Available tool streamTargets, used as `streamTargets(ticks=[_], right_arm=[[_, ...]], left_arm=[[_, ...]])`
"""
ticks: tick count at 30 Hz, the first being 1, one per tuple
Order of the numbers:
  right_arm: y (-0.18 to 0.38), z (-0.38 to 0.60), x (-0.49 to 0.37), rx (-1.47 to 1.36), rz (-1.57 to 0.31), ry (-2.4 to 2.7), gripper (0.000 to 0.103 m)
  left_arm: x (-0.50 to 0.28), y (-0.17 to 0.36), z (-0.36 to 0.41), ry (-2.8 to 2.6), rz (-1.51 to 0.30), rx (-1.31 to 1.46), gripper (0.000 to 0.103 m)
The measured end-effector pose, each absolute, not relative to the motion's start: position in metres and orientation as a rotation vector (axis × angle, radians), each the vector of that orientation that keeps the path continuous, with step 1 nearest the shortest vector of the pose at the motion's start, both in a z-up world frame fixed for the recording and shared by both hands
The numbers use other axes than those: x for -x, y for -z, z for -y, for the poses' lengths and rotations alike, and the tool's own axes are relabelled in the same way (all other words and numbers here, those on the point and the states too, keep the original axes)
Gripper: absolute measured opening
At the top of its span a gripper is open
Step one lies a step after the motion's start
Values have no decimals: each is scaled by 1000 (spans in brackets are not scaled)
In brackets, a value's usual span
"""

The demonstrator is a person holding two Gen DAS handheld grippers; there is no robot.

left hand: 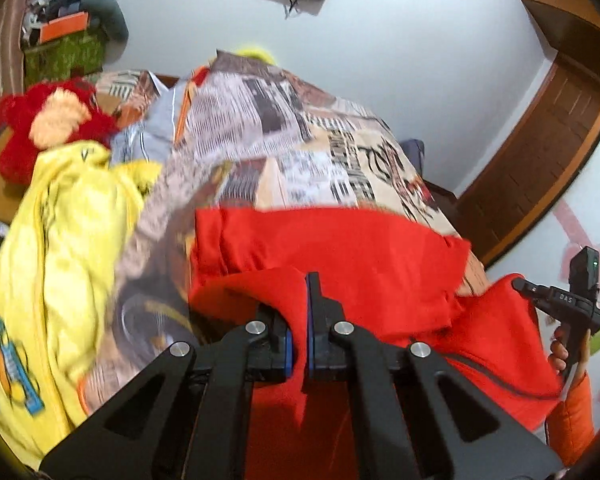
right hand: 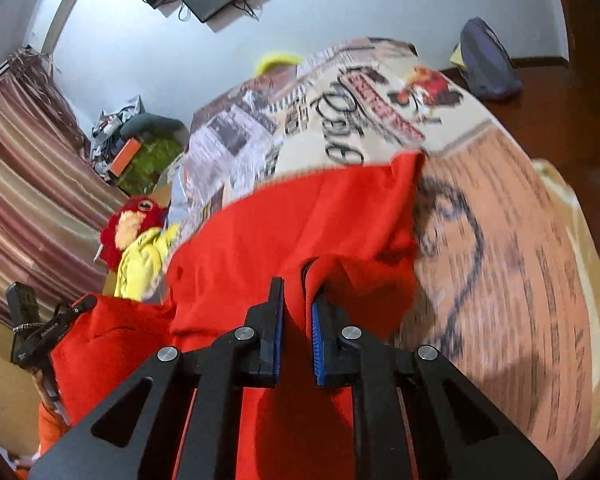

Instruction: Fold large clothes

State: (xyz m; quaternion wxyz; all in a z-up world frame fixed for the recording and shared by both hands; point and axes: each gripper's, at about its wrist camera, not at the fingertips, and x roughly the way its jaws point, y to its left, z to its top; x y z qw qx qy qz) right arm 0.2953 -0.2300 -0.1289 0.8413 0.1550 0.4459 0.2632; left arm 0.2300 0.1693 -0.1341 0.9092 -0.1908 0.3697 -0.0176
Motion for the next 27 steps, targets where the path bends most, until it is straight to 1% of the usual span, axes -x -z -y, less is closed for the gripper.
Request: streamTargets(ticks=[4,7,10,12,16,19,21,22,23,24,25,26,27], right_arm=[[127,221,-336,-330,-918,-531,10],[133,221,-362,-346,-908,-496,10],[146,221,-381,-351,-888,-446,10],[155,221,-388,-343,-889,-413,10],[180,224,-405,-337,-938,-379,11],[188,223,-412,-302,-965,-360,12],[184,222,-410,-262,-961,-335,16],[181,222,-408,-236,-950,-307,27],[175,222,-405,-190,-928,-253,37],[167,222,-399,-131,-899,-197,44],[160,222,-394,-88,-877,-158,52],[150,222,-386,-34,-852,-114,52],[143,222,-381,-10,-845,-112,52]], left_arm=[[-264,132,-178,-23,-748,356,4],[-288,141,-187,-72,-747,352,4],[-315,163,-199,-130,-774,394,4],[-334,188,-208,-175,-819,417,4],[-357,230,-219,-211,-906,446,4],[-371,263,-221,-206,-993,446,4],[-375,273,-217,-193,-1028,422,6],[-376,274,-215,-185,-1030,416,7],[-375,272,-212,-172,-1035,392,10],[-374,270,-210,-163,-1044,375,14],[-372,266,-207,-149,-1055,361,25],[-369,260,-205,-140,-1067,348,44],[-366,254,-204,-142,-1066,339,51]])
